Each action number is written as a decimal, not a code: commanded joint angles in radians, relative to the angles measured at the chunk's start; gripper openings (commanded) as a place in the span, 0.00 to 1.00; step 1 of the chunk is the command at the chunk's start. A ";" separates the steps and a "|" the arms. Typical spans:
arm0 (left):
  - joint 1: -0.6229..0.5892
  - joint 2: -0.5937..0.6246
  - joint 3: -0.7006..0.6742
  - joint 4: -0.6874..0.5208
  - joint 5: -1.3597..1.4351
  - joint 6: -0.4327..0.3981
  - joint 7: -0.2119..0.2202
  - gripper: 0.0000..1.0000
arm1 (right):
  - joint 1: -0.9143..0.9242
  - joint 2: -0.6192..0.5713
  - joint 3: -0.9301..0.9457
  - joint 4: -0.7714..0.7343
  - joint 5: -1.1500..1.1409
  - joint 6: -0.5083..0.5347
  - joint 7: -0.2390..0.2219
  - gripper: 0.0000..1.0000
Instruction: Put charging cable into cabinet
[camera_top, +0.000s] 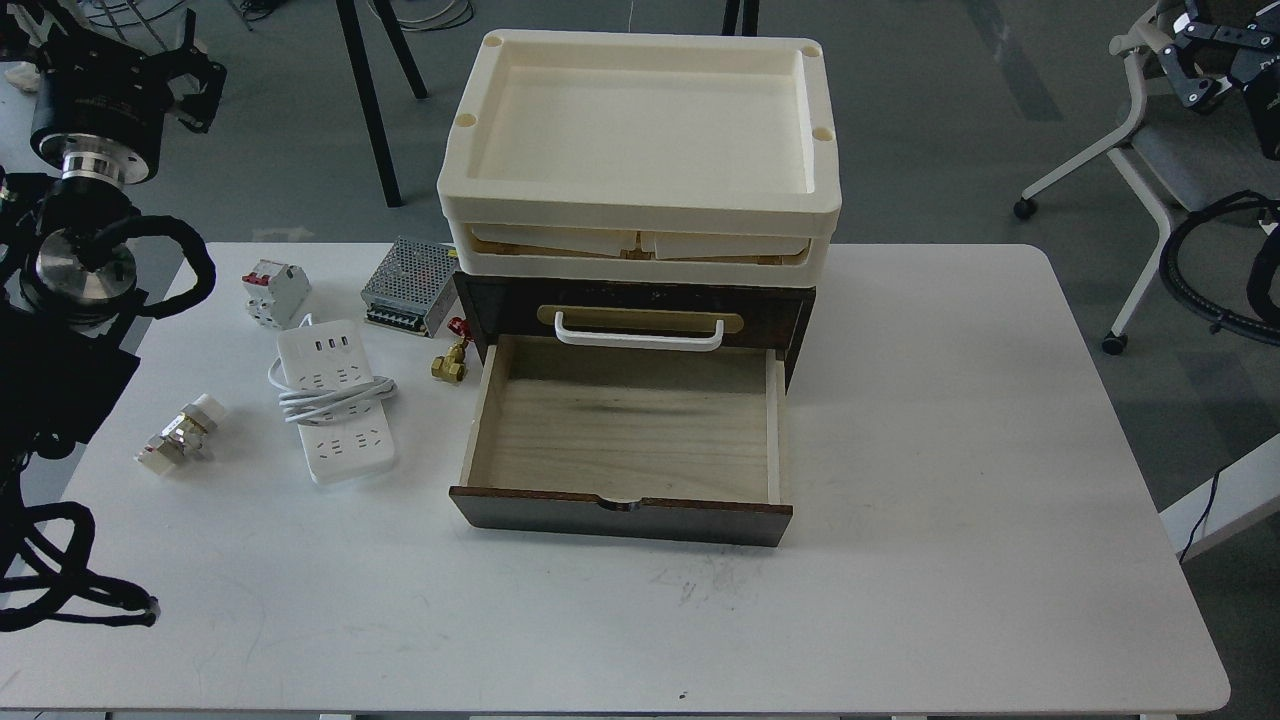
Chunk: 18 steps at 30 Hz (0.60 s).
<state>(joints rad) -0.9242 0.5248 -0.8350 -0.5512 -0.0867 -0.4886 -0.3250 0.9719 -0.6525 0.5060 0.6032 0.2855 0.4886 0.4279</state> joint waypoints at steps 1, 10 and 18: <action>-0.012 0.188 -0.001 -0.224 0.275 0.000 -0.002 1.00 | -0.012 -0.001 0.005 0.001 0.000 0.000 0.002 1.00; 0.085 0.696 0.043 -0.947 1.083 0.000 -0.012 0.99 | -0.081 -0.021 0.019 0.001 0.006 0.000 0.000 1.00; 0.162 0.748 0.419 -1.008 2.114 0.039 -0.014 0.98 | -0.163 -0.088 0.048 0.010 0.011 0.000 0.002 1.00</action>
<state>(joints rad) -0.7723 1.2831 -0.5572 -1.6096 1.5597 -0.4874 -0.3384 0.8395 -0.7220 0.5449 0.6113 0.2955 0.4887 0.4296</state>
